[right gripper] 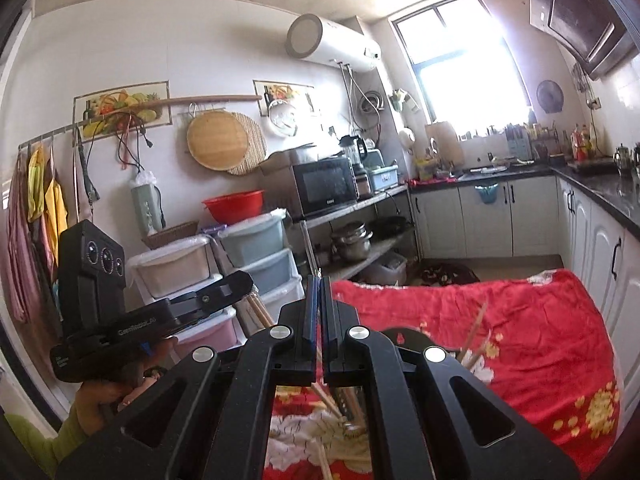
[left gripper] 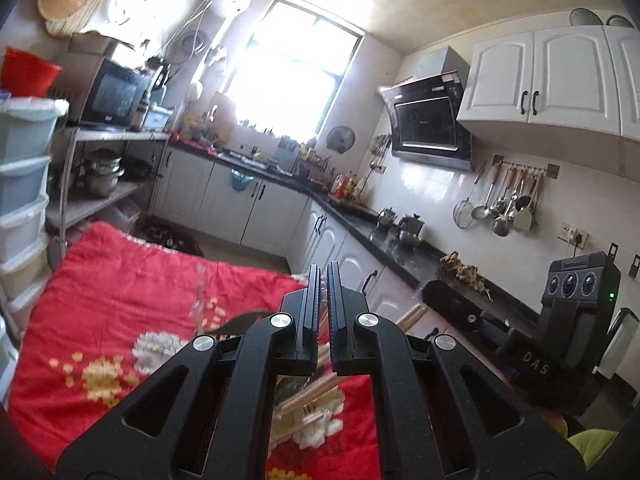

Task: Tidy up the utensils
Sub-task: 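Lower the held chopstick upright into the green caddy with the right gripper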

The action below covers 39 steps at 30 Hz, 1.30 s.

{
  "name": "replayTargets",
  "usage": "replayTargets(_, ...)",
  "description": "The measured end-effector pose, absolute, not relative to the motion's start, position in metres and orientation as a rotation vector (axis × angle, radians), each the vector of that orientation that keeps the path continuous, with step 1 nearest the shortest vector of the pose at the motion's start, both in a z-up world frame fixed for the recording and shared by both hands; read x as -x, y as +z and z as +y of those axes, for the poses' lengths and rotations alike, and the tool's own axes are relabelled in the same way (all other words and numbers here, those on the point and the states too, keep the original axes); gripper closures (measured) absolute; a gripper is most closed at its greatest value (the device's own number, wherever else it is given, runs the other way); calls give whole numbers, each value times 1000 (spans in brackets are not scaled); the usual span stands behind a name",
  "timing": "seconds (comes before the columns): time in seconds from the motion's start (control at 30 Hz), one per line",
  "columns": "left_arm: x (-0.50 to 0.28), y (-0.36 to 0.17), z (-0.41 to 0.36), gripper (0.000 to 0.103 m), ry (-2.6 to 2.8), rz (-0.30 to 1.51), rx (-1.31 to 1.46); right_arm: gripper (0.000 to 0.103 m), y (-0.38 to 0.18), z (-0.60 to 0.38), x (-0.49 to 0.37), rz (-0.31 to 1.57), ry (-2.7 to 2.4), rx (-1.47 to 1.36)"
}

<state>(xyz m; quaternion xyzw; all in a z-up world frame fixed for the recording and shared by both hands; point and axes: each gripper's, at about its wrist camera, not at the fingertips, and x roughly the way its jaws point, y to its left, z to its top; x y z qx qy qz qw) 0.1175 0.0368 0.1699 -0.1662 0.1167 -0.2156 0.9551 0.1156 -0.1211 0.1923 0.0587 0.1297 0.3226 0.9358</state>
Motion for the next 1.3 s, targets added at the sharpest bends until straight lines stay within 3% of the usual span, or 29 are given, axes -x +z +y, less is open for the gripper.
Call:
replayTargets(0.67, -169, 211, 28, 103, -374, 185, 302, 101, 222, -110, -153, 183, 597, -116)
replayTargets(1.3, -214, 168, 32, 103, -313, 247, 309, 101, 190, -107, -193, 235, 570, -141)
